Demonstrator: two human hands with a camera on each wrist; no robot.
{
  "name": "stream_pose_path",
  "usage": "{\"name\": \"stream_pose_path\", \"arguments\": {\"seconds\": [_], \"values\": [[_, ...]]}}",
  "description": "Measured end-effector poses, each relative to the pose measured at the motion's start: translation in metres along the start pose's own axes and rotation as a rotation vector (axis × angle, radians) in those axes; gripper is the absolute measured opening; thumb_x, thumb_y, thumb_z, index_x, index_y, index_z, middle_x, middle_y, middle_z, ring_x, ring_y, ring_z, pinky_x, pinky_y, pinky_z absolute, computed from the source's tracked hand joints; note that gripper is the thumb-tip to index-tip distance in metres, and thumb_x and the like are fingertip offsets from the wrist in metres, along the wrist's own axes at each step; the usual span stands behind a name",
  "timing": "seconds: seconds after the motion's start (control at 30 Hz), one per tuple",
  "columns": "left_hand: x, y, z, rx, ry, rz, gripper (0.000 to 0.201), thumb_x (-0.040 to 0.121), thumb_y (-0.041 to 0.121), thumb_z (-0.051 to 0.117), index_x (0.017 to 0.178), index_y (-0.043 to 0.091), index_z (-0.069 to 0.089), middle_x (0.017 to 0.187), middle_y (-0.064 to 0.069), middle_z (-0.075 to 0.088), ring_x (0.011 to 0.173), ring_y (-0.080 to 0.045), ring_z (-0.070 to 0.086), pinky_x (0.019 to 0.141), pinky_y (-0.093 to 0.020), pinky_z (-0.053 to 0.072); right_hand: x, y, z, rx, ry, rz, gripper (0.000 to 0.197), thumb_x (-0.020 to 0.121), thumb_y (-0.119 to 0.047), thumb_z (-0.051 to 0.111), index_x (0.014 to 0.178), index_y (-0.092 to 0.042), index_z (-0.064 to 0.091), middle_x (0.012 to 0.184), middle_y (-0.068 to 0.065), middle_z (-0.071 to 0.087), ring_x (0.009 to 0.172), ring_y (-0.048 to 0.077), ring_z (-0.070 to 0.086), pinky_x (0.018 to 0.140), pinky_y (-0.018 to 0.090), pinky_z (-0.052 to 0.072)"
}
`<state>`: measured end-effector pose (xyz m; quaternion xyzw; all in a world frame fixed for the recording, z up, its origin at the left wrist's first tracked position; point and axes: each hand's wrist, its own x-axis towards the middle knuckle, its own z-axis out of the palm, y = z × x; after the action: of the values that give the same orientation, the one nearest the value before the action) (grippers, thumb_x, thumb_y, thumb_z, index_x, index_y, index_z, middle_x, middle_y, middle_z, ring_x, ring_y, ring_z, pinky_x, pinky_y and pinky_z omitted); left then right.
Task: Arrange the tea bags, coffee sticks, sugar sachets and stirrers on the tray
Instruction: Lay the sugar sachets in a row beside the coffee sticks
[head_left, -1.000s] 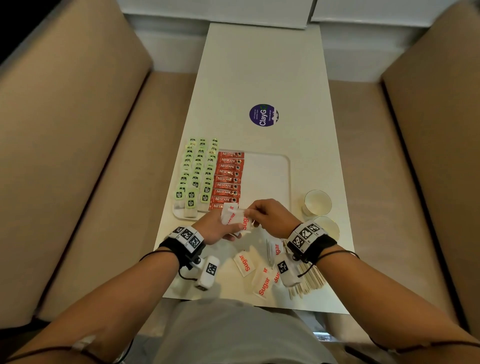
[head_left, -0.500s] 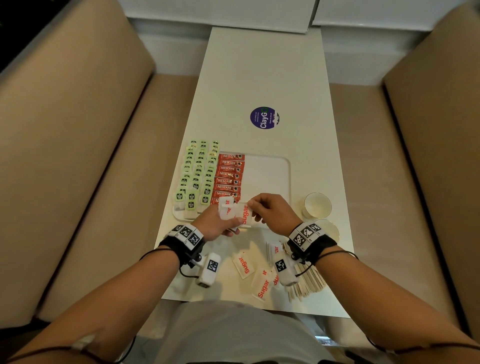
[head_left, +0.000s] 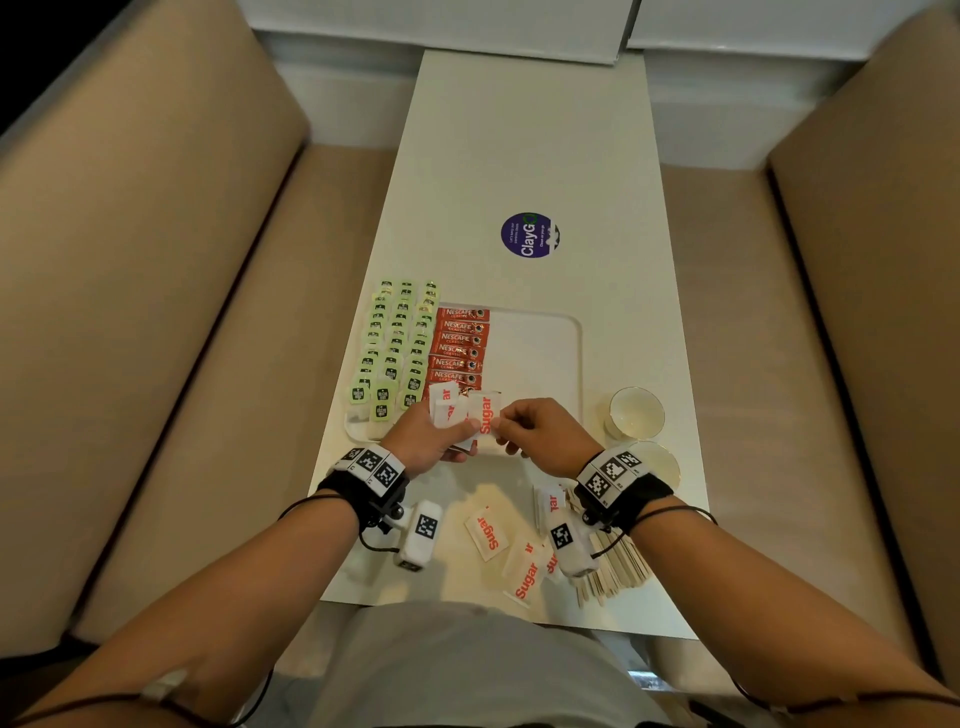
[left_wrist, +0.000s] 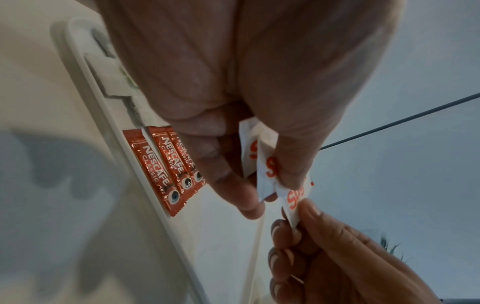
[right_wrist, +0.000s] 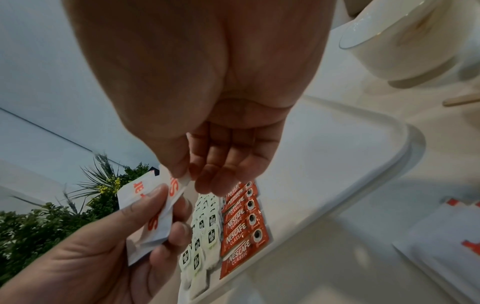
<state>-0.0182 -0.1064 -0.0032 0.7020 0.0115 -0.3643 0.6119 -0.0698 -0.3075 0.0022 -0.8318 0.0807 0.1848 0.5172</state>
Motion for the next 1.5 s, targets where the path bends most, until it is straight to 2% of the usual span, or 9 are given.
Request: {"name": "stream_pose_path", "arguments": {"seconds": [0.27, 0.43, 0.53, 0.67, 0.77, 0.93, 1.1, 1.27, 1.5], "values": [[0.007, 0.002, -0.002, -0.038, 0.028, -0.021, 0.025, 0.093, 0.013, 0.070, 0.117, 0.012, 0.068, 0.106, -0.009, 0.076, 0.087, -0.032, 0.074, 0.069, -0.032, 0.061, 0.006, 0.001, 0.000, -0.002, 0.003, 0.016, 0.022, 0.099, -0.033, 0.062, 0.086, -0.018, 0.071, 0.079, -0.001, 0.074, 0.071, 0.010, 0.069, 0.066, 0.022, 0.050], [0.016, 0.004, -0.007, -0.049, 0.078, -0.058, 0.018, 0.095, 0.010, 0.066, 0.113, 0.011, 0.068, 0.107, -0.008, 0.076, 0.088, -0.029, 0.075, 0.070, -0.033, 0.062, 0.020, 0.001, -0.005, 0.006, 0.063, 0.044, 0.024, 0.100, -0.033, 0.060, 0.088, -0.015, 0.072, 0.079, 0.000, 0.074, 0.075, 0.016, 0.071, 0.070, 0.027, 0.055], [0.023, 0.006, -0.011, -0.072, 0.094, -0.085, 0.015, 0.095, 0.006, 0.065, 0.108, 0.012, 0.068, 0.106, -0.010, 0.075, 0.087, -0.027, 0.076, 0.068, -0.032, 0.062, 0.033, 0.001, -0.013, -0.001, 0.109, 0.072, 0.026, 0.100, -0.033, 0.059, 0.088, -0.013, 0.071, 0.078, -0.002, 0.073, 0.070, 0.011, 0.069, 0.069, 0.028, 0.056], [0.034, 0.010, -0.019, -0.090, 0.105, -0.129, 0.013, 0.095, 0.004, 0.063, 0.104, 0.012, 0.067, 0.107, -0.012, 0.075, 0.092, -0.029, 0.075, 0.081, -0.042, 0.062, 0.059, 0.002, -0.025, -0.009, 0.170, 0.135, 0.028, 0.101, -0.033, 0.059, 0.088, -0.011, 0.070, 0.079, 0.000, 0.072, 0.069, 0.012, 0.067, 0.066, 0.032, 0.058], [0.042, 0.014, -0.027, -0.078, 0.100, -0.139, 0.018, 0.095, 0.008, 0.065, 0.112, 0.010, 0.067, 0.109, -0.009, 0.075, 0.095, -0.028, 0.075, 0.083, -0.043, 0.061, 0.084, 0.006, -0.035, -0.039, 0.207, 0.191, 0.031, 0.101, -0.032, 0.058, 0.088, -0.007, 0.071, 0.081, 0.002, 0.072, 0.071, 0.018, 0.068, 0.070, 0.036, 0.059], [0.055, 0.020, -0.036, -0.091, 0.096, -0.150, 0.017, 0.095, 0.008, 0.065, 0.111, 0.012, 0.067, 0.109, -0.010, 0.075, 0.094, -0.028, 0.075, 0.087, -0.046, 0.060, 0.126, 0.015, -0.048, -0.108, 0.228, 0.283, 0.031, 0.100, -0.027, 0.059, 0.082, -0.004, 0.071, 0.079, 0.004, 0.072, 0.069, 0.020, 0.066, 0.074, 0.039, 0.060], [0.069, 0.026, -0.041, -0.061, 0.092, -0.157, 0.018, 0.096, 0.010, 0.065, 0.114, 0.014, 0.065, 0.109, -0.006, 0.074, 0.091, -0.023, 0.075, 0.073, -0.033, 0.062, 0.160, 0.029, -0.053, -0.172, 0.227, 0.380, 0.033, 0.098, -0.029, 0.062, 0.076, -0.006, 0.071, 0.080, 0.011, 0.073, 0.067, 0.022, 0.065, 0.072, 0.037, 0.060], [0.084, 0.028, -0.046, -0.076, 0.089, -0.189, 0.023, 0.096, 0.009, 0.064, 0.119, 0.012, 0.063, 0.112, -0.009, 0.073, 0.094, -0.028, 0.075, 0.086, -0.043, 0.061, 0.182, 0.033, -0.051, -0.229, 0.203, 0.447, 0.033, 0.096, -0.032, 0.065, 0.072, -0.009, 0.067, 0.066, 0.004, 0.064, 0.059, 0.019, 0.060, 0.052, 0.025, 0.042], [0.095, 0.029, -0.048, -0.100, 0.102, -0.185, 0.019, 0.096, 0.009, 0.065, 0.114, 0.016, 0.063, 0.108, -0.007, 0.074, 0.091, -0.026, 0.075, 0.073, -0.032, 0.063, 0.203, 0.031, -0.053, -0.227, 0.203, 0.481, 0.035, 0.093, -0.037, 0.067, 0.085, -0.003, 0.074, 0.077, 0.009, 0.073, 0.063, 0.019, 0.063, 0.057, 0.027, 0.050]]}}
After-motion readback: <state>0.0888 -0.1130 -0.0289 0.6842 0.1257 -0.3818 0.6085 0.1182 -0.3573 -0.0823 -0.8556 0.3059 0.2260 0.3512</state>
